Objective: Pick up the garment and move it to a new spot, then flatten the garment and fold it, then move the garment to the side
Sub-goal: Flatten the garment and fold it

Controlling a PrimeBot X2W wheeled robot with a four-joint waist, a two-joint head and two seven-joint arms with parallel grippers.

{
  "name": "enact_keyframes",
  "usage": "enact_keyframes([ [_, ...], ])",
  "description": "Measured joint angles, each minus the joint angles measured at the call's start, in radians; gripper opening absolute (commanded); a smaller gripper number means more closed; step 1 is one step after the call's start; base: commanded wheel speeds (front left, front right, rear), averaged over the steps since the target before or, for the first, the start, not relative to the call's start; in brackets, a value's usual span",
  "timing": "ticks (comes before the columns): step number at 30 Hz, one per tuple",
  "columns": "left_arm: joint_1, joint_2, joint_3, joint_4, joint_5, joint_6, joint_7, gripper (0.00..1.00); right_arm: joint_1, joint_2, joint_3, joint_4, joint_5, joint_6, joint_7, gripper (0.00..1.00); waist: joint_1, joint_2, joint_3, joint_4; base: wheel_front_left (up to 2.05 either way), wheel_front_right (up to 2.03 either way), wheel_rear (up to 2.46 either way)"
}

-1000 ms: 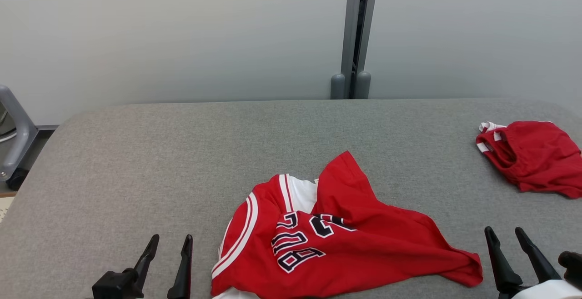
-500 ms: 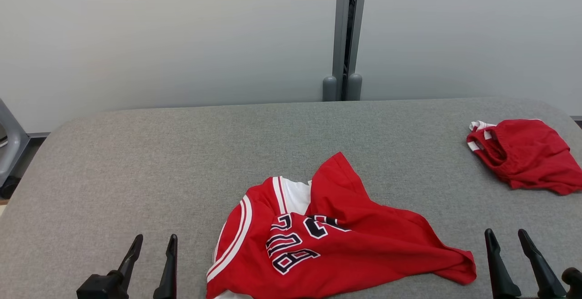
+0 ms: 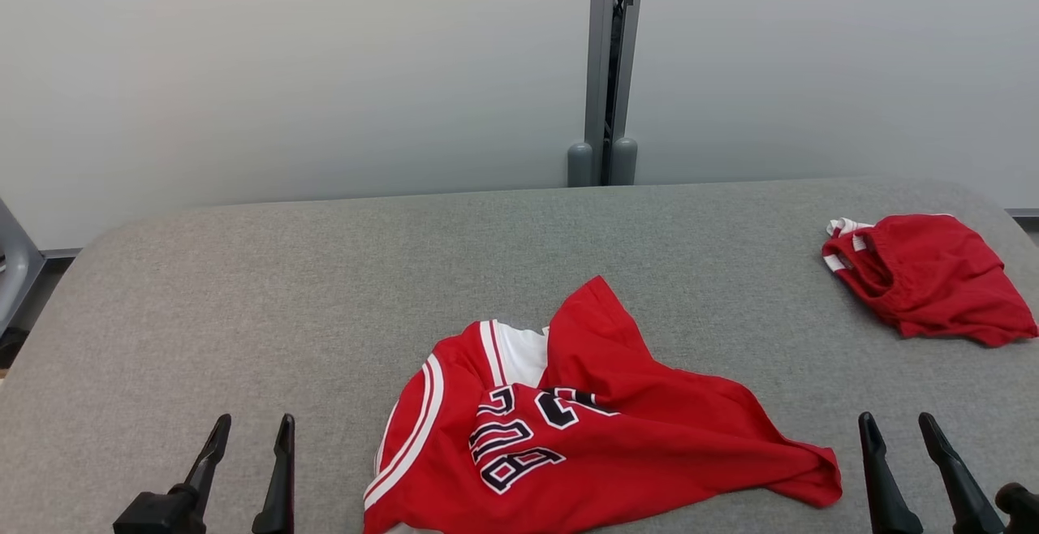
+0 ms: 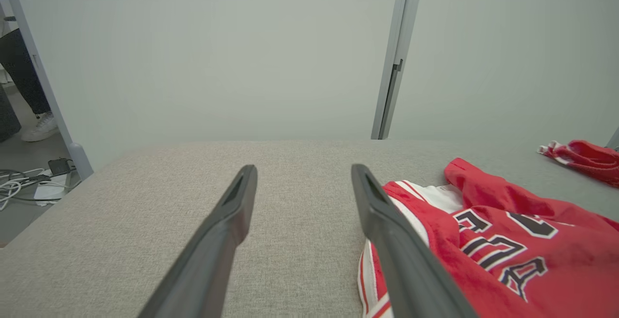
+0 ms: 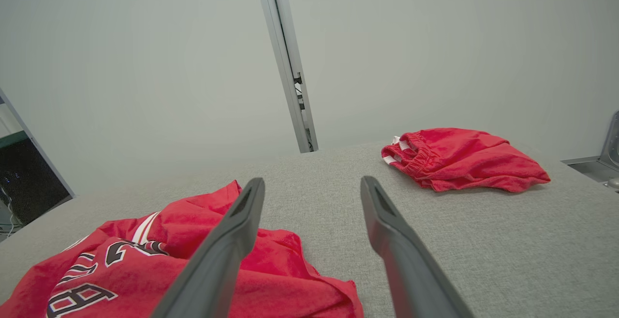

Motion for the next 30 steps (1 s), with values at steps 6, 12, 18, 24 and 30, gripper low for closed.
enact_keyframes([
  [6, -0.01, 0.014, -0.017, 0.018, 0.006, 0.0, 0.0, 1.0, -0.004, -0.003, 0.014, 0.003, -0.003, 0.0, 0.0, 1.0, 0.0, 0.0, 0.0, -0.014, 0.0, 0.0, 0.0],
  [12, -0.144, 0.082, -0.091, 0.041, -0.019, 0.0, 0.025, 1.0, -0.033, -0.011, 0.038, 0.019, -0.001, 0.0, 0.0, 1.0, 0.0, 0.0, 0.013, -0.039, 0.0, 0.0, 0.0],
  [18, -0.322, 0.203, -0.233, 0.069, -0.145, -0.003, 0.146, 1.0, -0.056, -0.011, 0.057, 0.061, 0.005, 0.0, 0.0, 1.0, 0.0, 0.0, 0.035, -0.085, 0.0, 0.0, 0.0],
  [24, -0.453, 0.301, -0.357, 0.125, -0.278, -0.003, 0.248, 1.0, -0.085, -0.011, 0.071, 0.098, 0.009, 0.0, 0.0, 1.0, 0.0, 0.0, 0.059, -0.142, 0.0, 0.0, 0.0],
  [30, -0.532, 0.343, -0.474, 0.196, -0.39, -0.003, 0.314, 1.0, -0.114, -0.012, 0.087, 0.124, 0.017, 0.0, 0.0, 1.0, 0.0, 0.0, 0.093, -0.198, 0.0, 0.0, 0.0],
])
